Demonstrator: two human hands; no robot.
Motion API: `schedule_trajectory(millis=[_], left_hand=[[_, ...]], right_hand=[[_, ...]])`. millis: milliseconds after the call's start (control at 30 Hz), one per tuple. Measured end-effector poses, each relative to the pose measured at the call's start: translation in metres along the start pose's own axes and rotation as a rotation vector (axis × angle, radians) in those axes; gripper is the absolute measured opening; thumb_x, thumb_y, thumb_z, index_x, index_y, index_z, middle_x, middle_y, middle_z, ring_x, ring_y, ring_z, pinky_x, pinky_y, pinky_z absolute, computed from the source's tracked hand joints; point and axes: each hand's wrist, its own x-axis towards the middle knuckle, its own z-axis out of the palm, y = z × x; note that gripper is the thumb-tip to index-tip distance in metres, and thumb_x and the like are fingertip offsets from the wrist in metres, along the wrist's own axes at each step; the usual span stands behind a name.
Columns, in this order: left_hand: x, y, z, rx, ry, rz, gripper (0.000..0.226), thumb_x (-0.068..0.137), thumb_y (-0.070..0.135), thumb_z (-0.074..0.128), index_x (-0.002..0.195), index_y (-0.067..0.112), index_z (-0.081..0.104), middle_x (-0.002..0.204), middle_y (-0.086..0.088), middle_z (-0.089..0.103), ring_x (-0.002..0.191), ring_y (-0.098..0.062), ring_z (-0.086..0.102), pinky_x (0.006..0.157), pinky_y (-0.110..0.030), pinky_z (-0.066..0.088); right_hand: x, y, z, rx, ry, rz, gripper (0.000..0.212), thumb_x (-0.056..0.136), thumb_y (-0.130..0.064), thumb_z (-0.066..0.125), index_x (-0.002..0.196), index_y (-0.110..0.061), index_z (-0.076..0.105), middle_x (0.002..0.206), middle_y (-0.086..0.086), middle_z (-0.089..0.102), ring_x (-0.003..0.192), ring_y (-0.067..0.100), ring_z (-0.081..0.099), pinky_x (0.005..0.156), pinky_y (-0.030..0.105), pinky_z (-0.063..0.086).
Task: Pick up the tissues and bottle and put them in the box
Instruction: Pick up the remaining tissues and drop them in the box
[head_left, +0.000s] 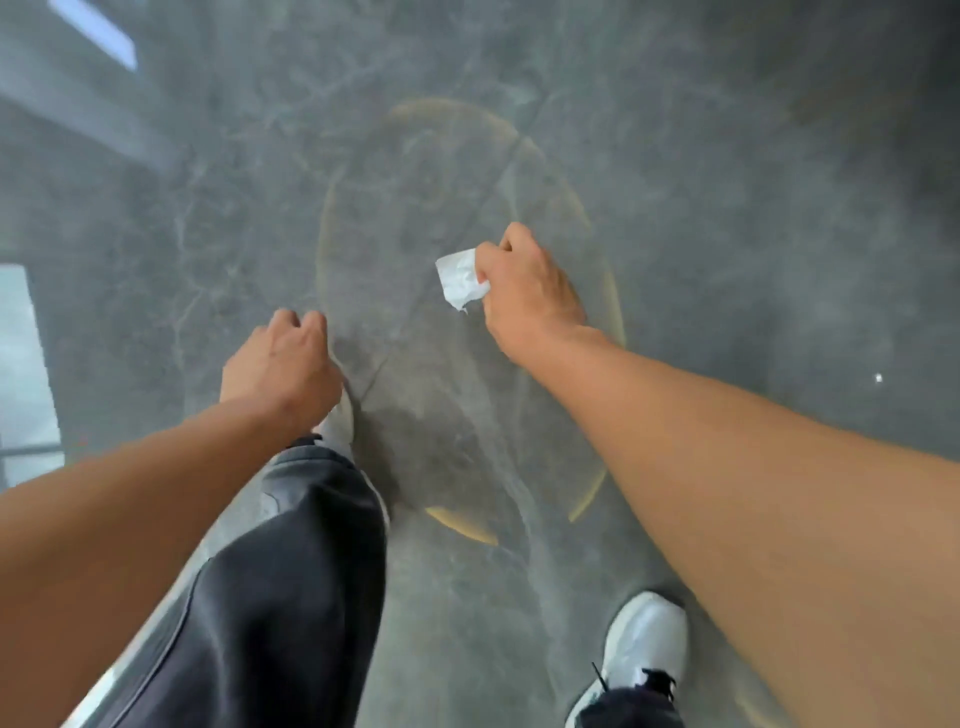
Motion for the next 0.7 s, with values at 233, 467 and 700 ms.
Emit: schedule_trajectory(millis=[233, 467, 700], left_hand=[[-0.122, 0.237, -0.038, 0.101, -0.109, 0.294, 0.023, 0.075, 0.021, 0.05, 0.097, 0.016, 0.052, 0.103, -0.012, 0.054, 0.099, -0.036, 0.058, 0.074, -0.04, 0.048], [-0.315, 0.457, -0.068, 0.24, -0.112, 0.794, 0.021, 0.076, 0.023, 0.047, 0.096, 0.018, 0.051, 0.1, -0.007, 0.055, 0.097, -0.033, 0.056, 0.068, -0.036, 0.044], [-0.462, 0.597, -0.037, 0.533, -0.092, 1.099, 0.026, 0.082, 0.036, 0.044, 0.099, 0.019, 0.055, 0.102, -0.01, 0.061, 0.096, -0.036, 0.061, 0.073, -0.039, 0.049]], right_hand=[[-0.192, 0.166, -0.132, -0.006, 0.203, 0.138, 0.02, 0.082, -0.005, 0.047, 0.1, -0.013, 0.053, 0.109, 0.012, 0.048, 0.091, 0.033, 0.05, 0.063, 0.033, 0.03], [-0.439, 0.332, -0.226, 0.167, 0.416, 0.59, 0.018, 0.081, -0.003, 0.054, 0.094, -0.011, 0.062, 0.107, 0.01, 0.051, 0.096, 0.033, 0.056, 0.072, 0.036, 0.045], [-0.644, 0.446, -0.247, 0.376, 0.658, 0.91, 0.02, 0.078, 0.0, 0.057, 0.095, -0.009, 0.065, 0.107, 0.018, 0.054, 0.096, 0.038, 0.058, 0.083, 0.041, 0.049]])
